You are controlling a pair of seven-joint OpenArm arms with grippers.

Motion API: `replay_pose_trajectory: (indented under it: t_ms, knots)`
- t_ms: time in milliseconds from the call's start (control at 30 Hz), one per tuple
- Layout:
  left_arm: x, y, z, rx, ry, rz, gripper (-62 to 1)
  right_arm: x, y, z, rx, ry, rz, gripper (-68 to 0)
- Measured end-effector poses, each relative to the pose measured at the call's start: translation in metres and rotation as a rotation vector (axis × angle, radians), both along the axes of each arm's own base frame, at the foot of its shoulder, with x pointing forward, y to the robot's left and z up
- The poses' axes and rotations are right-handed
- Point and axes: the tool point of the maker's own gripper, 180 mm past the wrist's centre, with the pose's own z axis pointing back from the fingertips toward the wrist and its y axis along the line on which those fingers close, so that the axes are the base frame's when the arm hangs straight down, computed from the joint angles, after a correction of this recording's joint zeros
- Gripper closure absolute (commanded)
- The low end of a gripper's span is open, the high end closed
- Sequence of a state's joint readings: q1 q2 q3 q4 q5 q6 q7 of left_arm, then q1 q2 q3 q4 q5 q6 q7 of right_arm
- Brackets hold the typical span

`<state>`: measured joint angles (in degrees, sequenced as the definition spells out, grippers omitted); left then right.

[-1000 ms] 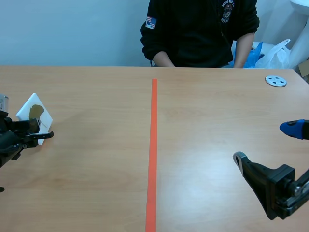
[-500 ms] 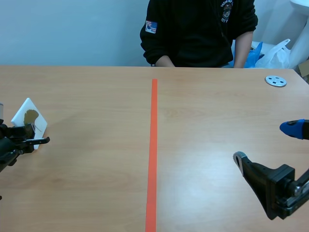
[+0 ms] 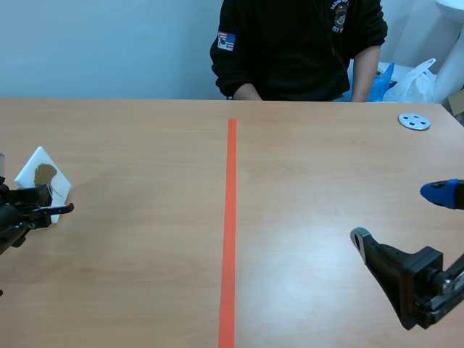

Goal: Sort the leaf by its shape. The table is split by an orange tape line. A compound leaf with several leaflets goes to the left side, a simple leaf with one blade goes to the right side. Return to the home posture when a red brick is placed on the table.

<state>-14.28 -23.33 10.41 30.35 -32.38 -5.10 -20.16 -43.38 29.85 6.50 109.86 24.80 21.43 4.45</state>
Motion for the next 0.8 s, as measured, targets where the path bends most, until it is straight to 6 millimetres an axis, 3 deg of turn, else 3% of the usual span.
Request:
replay_pose_trajectory:
  t_ms: [233,467,667,800]
  knots:
    - [0.0,0.0,0.001,0.001,-0.007,0.0,-36.4,0.0,0.0,0.0,0.0,0.0,0.0,-67.9]
    - [0.008,0.002,0.023,0.026,-0.069,-0.022,-55.1,0.0,0.0,0.0,0.0,0.0,0.0,-67.9]
    - [0.016,0.0,0.073,0.055,-0.181,-0.085,-57.2,0.0,0.0,0.0,0.0,0.0,0.0,-67.9]
    - [0.004,-0.021,0.096,0.041,-0.217,-0.202,-60.4,0.0,0.0,0.0,0.0,0.0,0.0,-67.9]
